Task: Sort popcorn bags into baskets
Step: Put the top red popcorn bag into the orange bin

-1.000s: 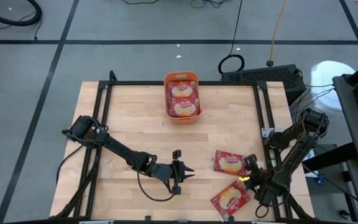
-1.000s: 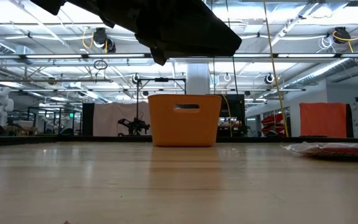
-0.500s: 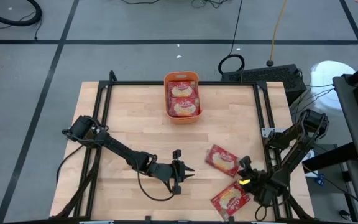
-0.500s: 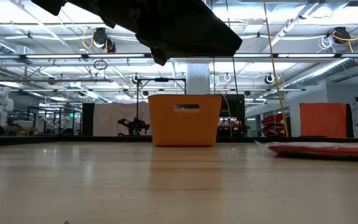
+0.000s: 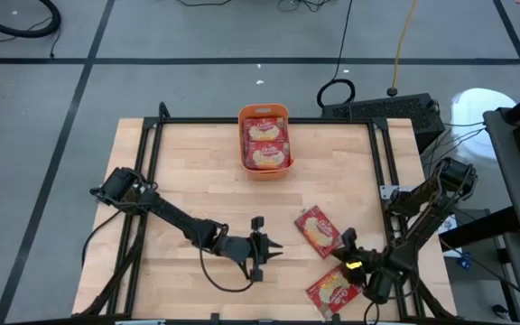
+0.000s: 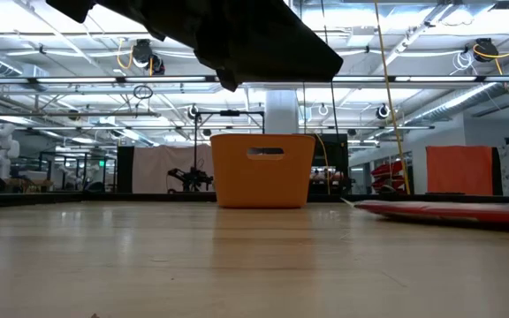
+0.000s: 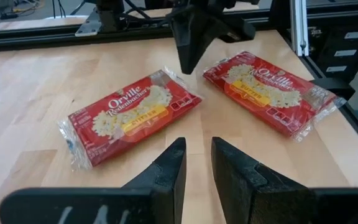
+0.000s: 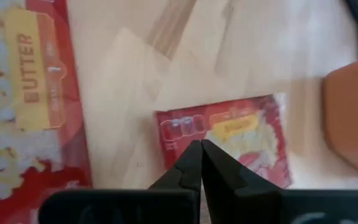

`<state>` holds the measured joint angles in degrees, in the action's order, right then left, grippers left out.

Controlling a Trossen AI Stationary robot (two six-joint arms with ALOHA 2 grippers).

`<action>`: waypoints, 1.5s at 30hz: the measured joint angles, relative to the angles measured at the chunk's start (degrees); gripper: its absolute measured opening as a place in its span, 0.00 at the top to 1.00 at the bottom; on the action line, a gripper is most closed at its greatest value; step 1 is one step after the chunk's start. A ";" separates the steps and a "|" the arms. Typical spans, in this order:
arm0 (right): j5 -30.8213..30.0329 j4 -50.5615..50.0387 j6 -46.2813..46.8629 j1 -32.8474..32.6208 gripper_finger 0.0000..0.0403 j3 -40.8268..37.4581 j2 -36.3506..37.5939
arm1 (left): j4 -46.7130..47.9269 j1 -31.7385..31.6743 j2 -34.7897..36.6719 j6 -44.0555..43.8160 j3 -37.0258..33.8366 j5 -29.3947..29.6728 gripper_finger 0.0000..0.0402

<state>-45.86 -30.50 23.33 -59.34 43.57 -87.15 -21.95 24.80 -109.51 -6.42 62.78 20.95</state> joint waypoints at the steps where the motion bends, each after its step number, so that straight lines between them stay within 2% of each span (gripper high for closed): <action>1: 1.20 0.75 0.00 0.28 0.99 0.00 0.00 | 0.16 -0.04 0.00 0.09 0.00 0.00 0.79; 5: 6.90 6.88 -0.22 0.93 0.94 0.00 0.00 | 0.63 -0.02 0.00 0.13 0.00 0.00 0.79; 8: 7.60 9.12 -0.33 1.17 0.85 0.05 -0.98 | 0.80 -0.02 0.00 0.09 0.00 0.00 0.79; 15: 6.83 9.08 0.99 2.10 0.57 -1.36 -4.34 | 0.55 0.07 0.00 0.05 0.01 0.00 0.79; 19: 3.34 9.79 1.48 2.84 0.52 -2.63 -6.63 | 0.69 0.04 0.00 0.02 0.01 0.00 0.79; 21: 1.17 9.95 1.22 3.07 0.54 -2.64 -7.78 | 0.65 0.02 0.00 0.09 0.02 0.00 0.79; 24: 0.50 10.04 1.13 3.58 0.62 -2.68 -8.63 | 0.67 0.00 0.00 0.09 0.02 0.00 0.79; 32: 2.30 10.63 0.88 3.98 0.97 -2.81 -8.85 | 0.65 -0.02 0.00 0.04 0.01 0.09 0.79; 37: 0.11 13.82 -3.43 4.03 0.98 -2.27 -8.86 | 0.67 -0.18 0.00 0.11 0.00 0.09 0.79; 41: -2.65 15.21 -11.22 4.27 0.99 0.31 -7.62 | 0.66 -0.64 0.00 0.53 0.02 0.13 0.79; 45: -5.03 16.30 -15.95 5.41 1.00 2.15 -5.38 | 0.14 -0.43 0.00 5.22 0.00 0.17 0.79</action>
<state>-50.89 -14.21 7.38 -53.93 45.72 -92.54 -21.81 24.37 -109.51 -1.19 62.79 21.12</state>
